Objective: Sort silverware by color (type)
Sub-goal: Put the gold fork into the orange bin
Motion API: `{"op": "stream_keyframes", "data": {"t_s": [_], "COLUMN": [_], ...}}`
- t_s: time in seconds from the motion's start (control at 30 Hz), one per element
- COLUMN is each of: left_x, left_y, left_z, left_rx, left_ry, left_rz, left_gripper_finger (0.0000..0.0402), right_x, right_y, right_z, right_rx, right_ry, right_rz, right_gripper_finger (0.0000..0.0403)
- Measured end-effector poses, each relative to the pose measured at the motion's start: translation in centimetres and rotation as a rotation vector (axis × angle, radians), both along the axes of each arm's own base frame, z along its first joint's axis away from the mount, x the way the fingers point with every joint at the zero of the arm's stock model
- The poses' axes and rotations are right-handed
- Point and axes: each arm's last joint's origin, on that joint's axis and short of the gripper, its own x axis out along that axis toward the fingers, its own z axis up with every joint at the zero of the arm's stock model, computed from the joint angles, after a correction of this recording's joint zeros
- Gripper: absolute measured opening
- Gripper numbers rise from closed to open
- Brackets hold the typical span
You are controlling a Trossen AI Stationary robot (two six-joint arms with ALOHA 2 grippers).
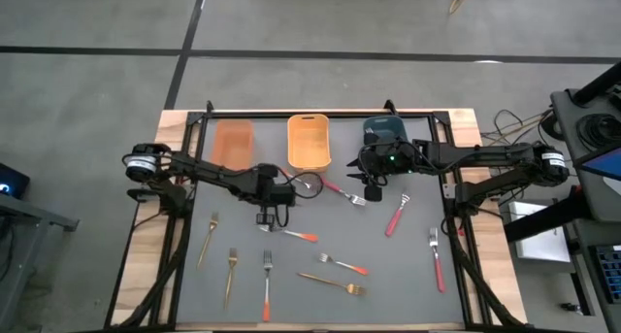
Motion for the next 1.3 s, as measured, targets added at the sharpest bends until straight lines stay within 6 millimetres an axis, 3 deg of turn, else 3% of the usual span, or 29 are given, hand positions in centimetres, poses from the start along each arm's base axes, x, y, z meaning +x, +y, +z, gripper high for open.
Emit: {"op": "stream_keyframes", "data": {"t_s": [0.17, 0.3, 0.73, 1.3], "left_x": [2.1, 2.7, 3.2, 3.0], "left_y": [0.0, 0.1, 0.0, 0.0], "left_z": [0.6, 0.3, -1.5, -1.8], "left_rx": [-0.010, -0.026, -0.049, -0.060], "left_ry": [-0.211, -0.271, -0.266, -0.253], "left_rz": [0.017, 0.066, 0.157, 0.175], "left_gripper_finger": [0.0000, 0.0000, 0.0000, 0.0000], "right_x": [0.0, 0.0, 0.0, 0.0], "right_y": [0.0, 0.0, 0.0, -0.1], "right_z": [0.0, 0.0, 0.0, 0.0], "right_rx": [-0.001, -0.001, -0.006, -0.020], "right_ry": [0.000, 0.000, 0.001, 0.004], "right_rz": [-0.002, -0.002, -0.006, -0.016], "right_gripper_finger": [0.0123, 0.0123, 0.0123, 0.0123]}}
